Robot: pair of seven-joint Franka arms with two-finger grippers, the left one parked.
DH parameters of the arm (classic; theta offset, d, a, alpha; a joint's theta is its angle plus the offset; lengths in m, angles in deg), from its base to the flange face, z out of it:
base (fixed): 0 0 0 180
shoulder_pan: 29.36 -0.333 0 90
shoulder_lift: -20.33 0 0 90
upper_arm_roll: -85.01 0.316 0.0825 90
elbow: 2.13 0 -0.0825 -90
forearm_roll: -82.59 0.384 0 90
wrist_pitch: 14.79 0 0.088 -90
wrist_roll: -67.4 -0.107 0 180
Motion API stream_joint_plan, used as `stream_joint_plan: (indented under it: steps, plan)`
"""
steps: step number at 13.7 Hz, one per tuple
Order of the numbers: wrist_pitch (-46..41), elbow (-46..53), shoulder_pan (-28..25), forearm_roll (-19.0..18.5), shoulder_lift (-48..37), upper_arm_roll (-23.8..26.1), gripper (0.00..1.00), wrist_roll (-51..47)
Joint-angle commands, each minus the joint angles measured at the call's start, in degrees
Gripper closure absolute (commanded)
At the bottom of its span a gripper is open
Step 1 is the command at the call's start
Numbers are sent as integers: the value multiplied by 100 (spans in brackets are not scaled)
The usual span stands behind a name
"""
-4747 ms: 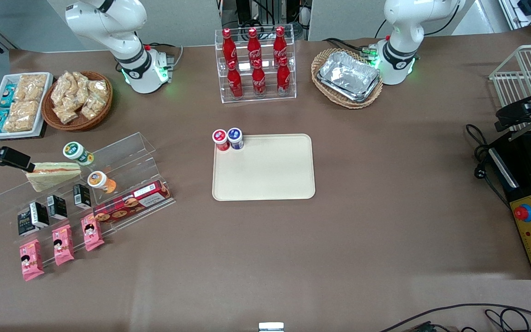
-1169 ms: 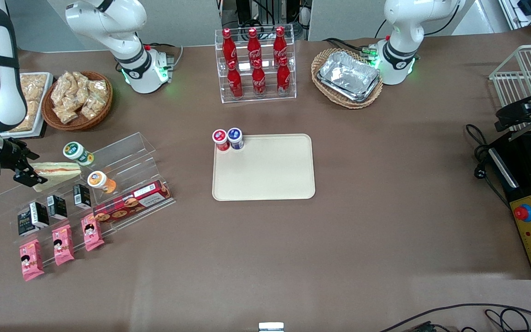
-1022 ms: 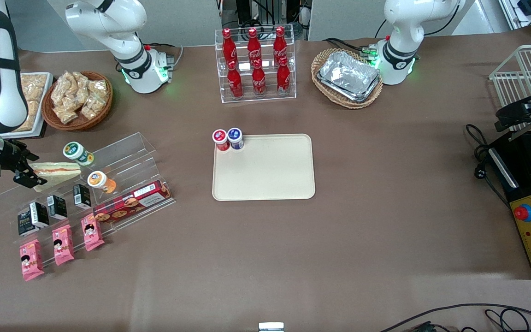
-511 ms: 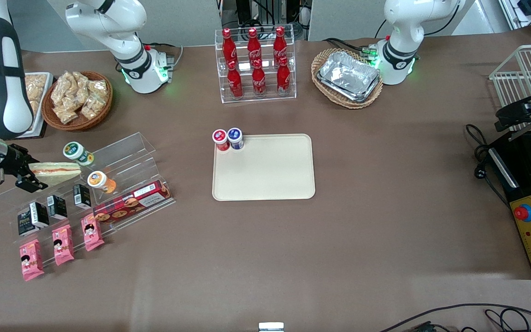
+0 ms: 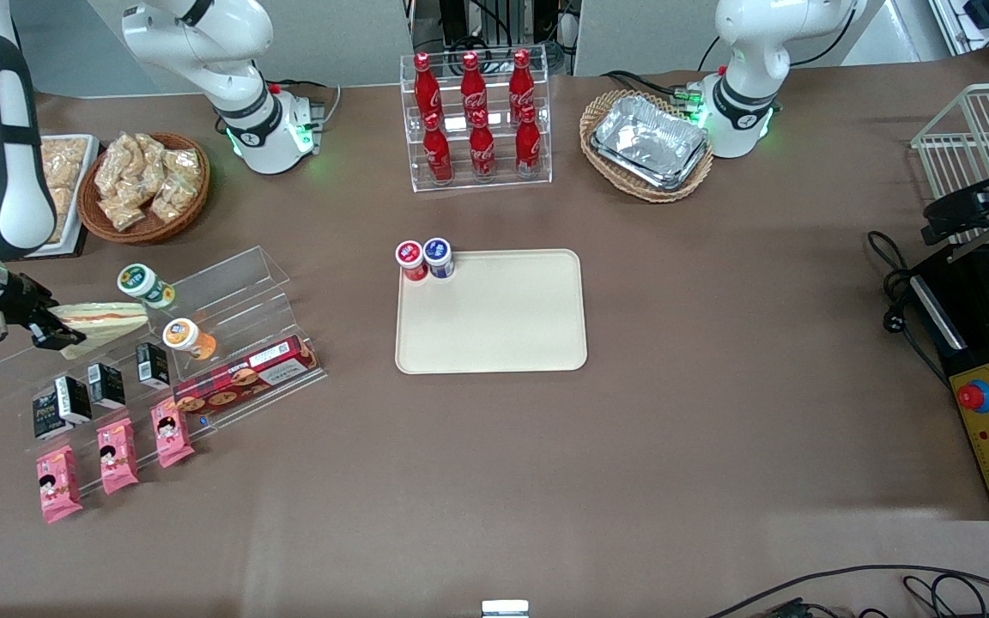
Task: Place sandwich on tray
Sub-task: 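Lift the sandwich out of the rack with the right gripper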
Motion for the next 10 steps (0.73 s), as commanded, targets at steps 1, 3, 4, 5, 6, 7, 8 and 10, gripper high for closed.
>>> stream_joint_plan:
  steps: [1,3,4,5,6,7,8,10]
  plan:
    - [-183,452,100,54,133,6,83,331]
    - [-559,838,161,54,257,6,83,376]
    - [-822,1075,170,63,344,6,83,385]
    - [-1121,1347,188,63,389,6,83,394]
    - [-1445,1585,179,63,424,15,83,385]
    - [-1727,1805,170,106,442,23,83,385]
    - [-2035,2016,162,202,442,32,83,385]
    - [-2580,2359,127,264,424,59,83,385]
